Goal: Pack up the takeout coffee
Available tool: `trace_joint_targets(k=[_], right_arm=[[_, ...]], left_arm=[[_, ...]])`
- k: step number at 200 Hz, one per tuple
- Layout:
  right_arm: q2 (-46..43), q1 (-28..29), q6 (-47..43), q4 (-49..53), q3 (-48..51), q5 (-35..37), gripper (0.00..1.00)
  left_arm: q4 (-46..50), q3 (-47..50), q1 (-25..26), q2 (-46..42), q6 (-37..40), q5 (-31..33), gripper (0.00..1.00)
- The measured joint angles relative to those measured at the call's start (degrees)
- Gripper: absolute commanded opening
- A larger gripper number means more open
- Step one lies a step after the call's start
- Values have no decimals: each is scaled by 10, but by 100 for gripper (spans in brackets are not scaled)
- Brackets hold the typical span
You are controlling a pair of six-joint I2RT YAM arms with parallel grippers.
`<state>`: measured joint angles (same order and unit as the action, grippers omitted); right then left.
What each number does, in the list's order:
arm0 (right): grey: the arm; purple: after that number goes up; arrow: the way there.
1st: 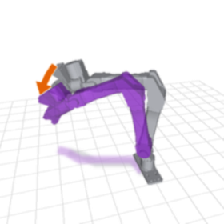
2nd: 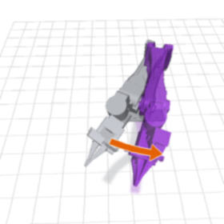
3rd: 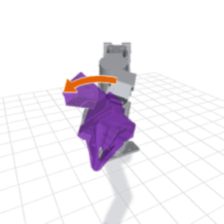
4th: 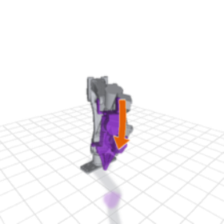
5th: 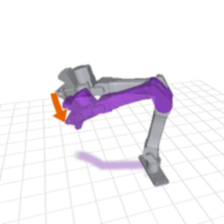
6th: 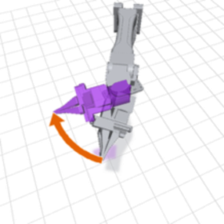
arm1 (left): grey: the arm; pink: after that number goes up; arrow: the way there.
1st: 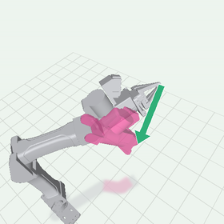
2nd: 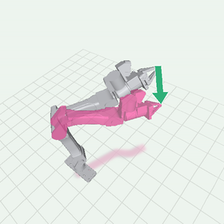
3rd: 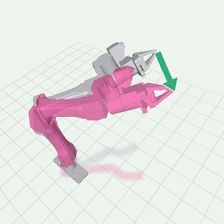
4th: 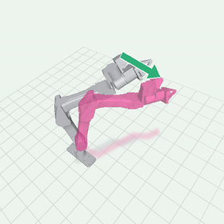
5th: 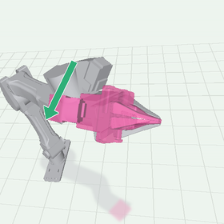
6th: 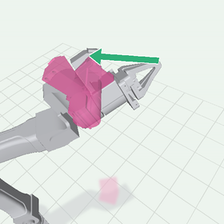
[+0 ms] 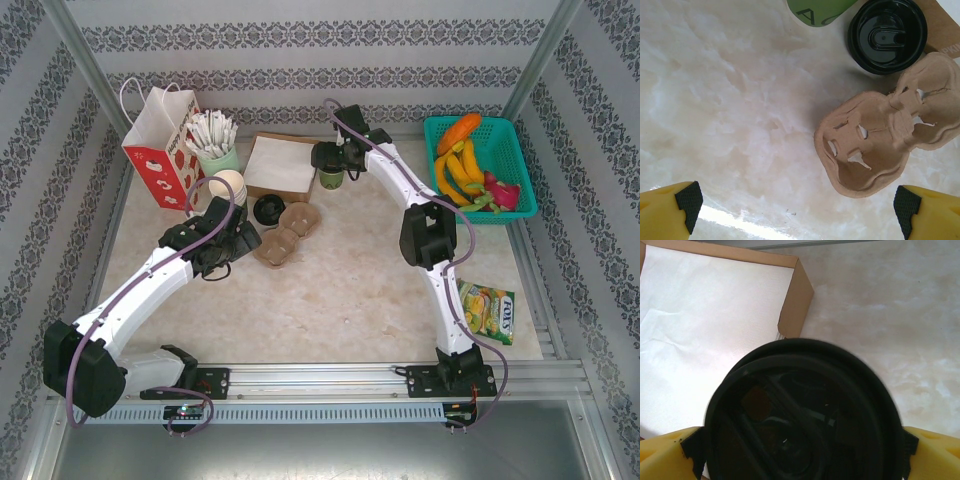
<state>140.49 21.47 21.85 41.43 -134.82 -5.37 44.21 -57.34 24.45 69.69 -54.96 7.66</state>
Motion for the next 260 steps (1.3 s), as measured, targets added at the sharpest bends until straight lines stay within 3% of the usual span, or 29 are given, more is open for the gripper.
trace_joint_targets(k=[66,119,146,186,218,260], right_arm=[[-101,0,-11,-7,66,6,98],[-338,25,-23,-141,370,40,98],[-435,80,-31,-203,492,90,98],[-492,143,-49,-264,582,172,98],[-527,124,-25,-316,661,210,98],[-582,72,25,-392,740,209,98]], left_arm=[[9,-18,-27,0,6,0,100],[36,-135,-57,-21,33,52,100],[36,-187,-133,-29,44,63,100],[28,-221,-279,-18,32,42,100],[29,-268,-340,45,-5,18,100],[16,-307,-360,118,-44,-7,100]])
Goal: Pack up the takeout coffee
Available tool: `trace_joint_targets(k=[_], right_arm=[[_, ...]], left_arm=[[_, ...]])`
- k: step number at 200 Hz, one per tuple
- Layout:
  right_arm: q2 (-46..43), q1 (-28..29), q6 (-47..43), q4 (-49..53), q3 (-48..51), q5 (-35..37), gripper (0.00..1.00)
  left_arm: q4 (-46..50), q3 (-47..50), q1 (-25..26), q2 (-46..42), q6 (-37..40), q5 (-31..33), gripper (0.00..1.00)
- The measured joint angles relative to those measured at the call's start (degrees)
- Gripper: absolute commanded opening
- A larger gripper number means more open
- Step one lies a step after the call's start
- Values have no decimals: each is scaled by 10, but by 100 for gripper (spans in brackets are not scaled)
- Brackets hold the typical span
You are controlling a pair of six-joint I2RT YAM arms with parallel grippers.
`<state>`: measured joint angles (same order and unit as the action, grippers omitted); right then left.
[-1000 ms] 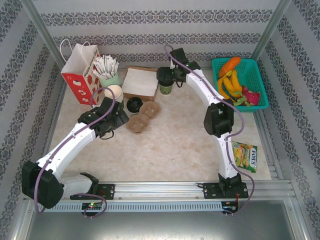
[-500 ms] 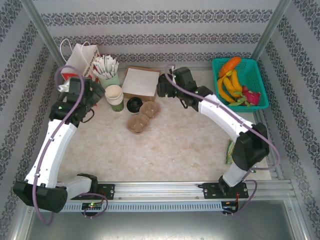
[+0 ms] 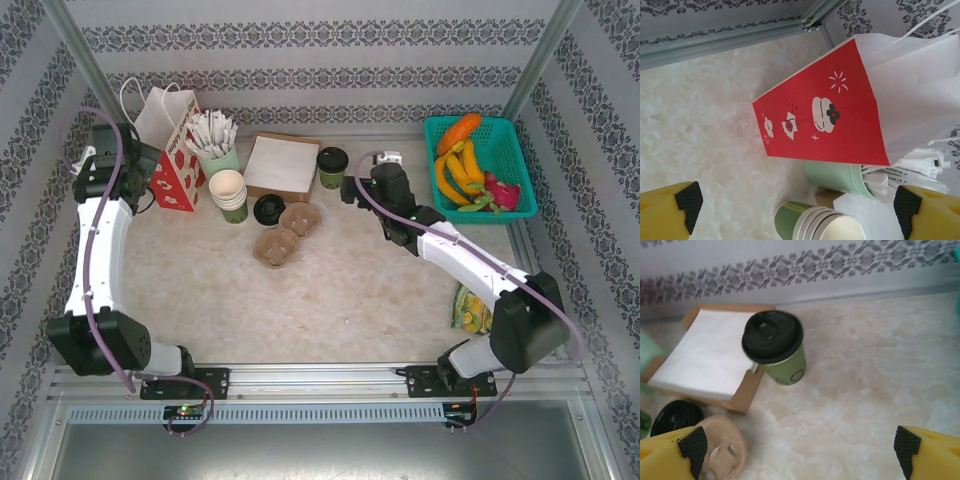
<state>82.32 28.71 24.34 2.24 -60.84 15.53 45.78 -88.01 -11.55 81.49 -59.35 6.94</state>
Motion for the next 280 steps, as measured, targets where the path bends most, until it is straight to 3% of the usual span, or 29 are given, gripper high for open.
trace_joint_targets(k=[44,114,146,162,203,247,280], right_arm=[[-43,-5,13,-31,36,1,98],[-87,-5,14,-33,64,23,98],[-104,-6,14,-33,74,36,98],[-109,-9,14,-33,76,38,98],[-110,-9,14,-33,78,40,98],[-110,-9,7,-33,78,24,98],[-100,-4,-19,-33,78,2,98]], left_arm=[[6,-117,-3,110,-40,-34,96],[74,-204,-6,234,-110,-66,76],[83,-217,-6,244,-119,-64,53],[85,-223,-6,244,-120,-63,47],[93,-250,-6,251,-115,-63,14],[99,-260,-12,257,-102,-65,4],[99,-249,-26,245,-84,-65,2]])
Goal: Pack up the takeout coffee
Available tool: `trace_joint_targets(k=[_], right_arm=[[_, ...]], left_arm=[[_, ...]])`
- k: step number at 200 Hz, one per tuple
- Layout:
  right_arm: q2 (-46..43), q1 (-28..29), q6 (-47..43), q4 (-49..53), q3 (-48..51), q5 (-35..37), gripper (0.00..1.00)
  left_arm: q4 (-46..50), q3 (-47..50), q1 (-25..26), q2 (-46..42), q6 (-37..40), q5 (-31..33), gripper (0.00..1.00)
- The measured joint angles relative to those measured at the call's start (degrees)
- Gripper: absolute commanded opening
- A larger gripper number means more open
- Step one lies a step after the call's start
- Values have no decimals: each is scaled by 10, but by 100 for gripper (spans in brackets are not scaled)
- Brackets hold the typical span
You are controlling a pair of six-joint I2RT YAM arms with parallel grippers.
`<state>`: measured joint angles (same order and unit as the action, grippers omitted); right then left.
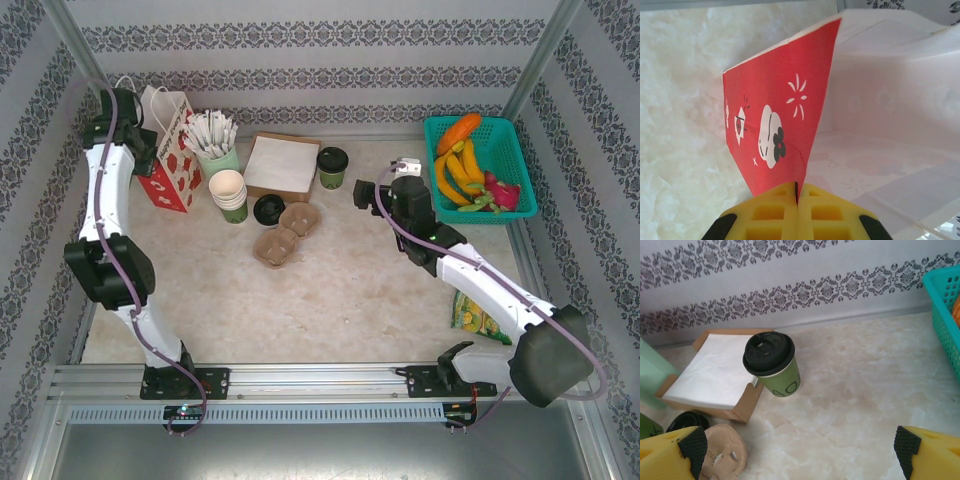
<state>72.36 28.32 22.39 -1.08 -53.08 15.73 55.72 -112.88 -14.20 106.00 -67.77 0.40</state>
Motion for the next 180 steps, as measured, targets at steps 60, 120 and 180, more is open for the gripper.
trace_joint_targets(k=[60,120,180], right_arm=[[59,35,-43,0,-35,-41,98],[160,71,-70,20,-102,-111,98],[276,102,-87,85,-189,-190,96]], left_arm=[[2,137,-51,-131,39,-24,0],[58,198,-82,-253,153,-37,0],[145,251,-114,-370,264,-72,0]])
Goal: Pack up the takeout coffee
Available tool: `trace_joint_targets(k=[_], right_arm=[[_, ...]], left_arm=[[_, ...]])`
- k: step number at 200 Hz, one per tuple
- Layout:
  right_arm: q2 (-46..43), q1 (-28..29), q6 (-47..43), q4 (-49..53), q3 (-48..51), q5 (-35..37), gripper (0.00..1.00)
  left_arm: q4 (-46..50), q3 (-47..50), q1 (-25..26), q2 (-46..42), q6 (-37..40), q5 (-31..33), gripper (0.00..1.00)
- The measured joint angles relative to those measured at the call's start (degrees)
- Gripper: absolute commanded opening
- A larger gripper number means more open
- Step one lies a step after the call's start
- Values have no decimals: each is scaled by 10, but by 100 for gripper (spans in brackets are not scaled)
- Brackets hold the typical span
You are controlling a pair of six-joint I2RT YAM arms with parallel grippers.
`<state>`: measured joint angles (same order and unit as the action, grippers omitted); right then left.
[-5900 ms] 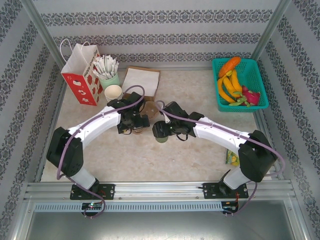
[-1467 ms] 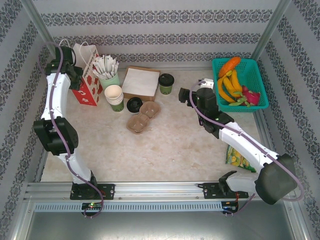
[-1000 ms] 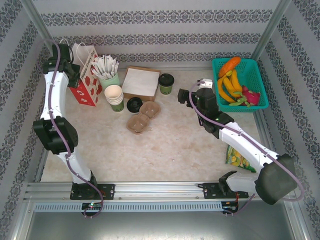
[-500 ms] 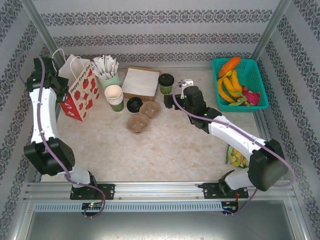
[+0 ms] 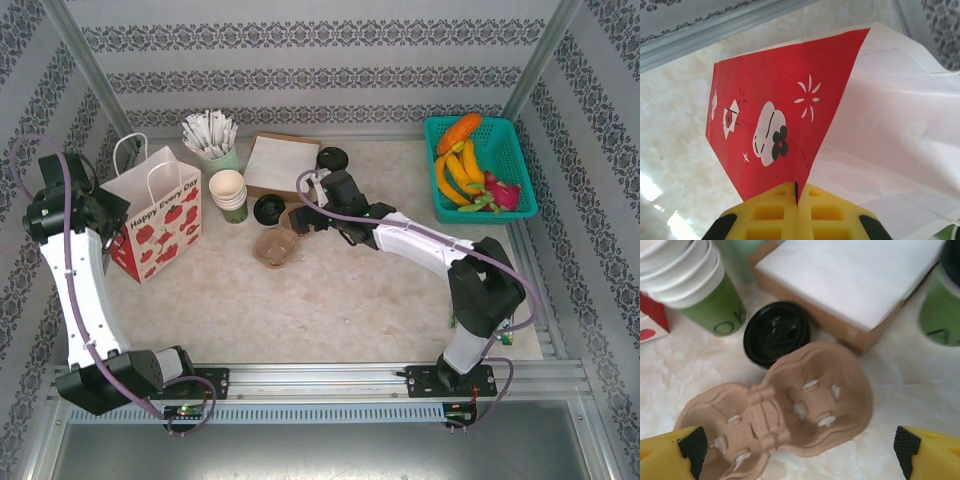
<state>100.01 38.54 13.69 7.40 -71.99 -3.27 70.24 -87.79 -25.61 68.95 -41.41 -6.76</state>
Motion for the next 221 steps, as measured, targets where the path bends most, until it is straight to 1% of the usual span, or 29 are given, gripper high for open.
trace_joint_targets(k=[35,64,95,116,136,171,221], right_arm=[[72,16,-10,63,-71,-37,87],[129,30,-21,112,-119,-54,80],[188,40,-33,166,-175,-58,79],[218,47,-37,199,-212,-33,78],[235,52,-41,218,-238,-14,76],[259,52,-73,238,-273,-16,70],[307,52,-127,291,-355,-22,71]], left_arm=[[56,2,0,-18,57,-44,0],[100,1,0,-32,96,-54,0],[120,10,0,-66,123,-80,0],[121,34,0,-90,138,-119,0],[123,42,0,-90,150,-145,0],[123,44,0,-88,163,-163,0],[123,45,0,-85,172,-169,0]])
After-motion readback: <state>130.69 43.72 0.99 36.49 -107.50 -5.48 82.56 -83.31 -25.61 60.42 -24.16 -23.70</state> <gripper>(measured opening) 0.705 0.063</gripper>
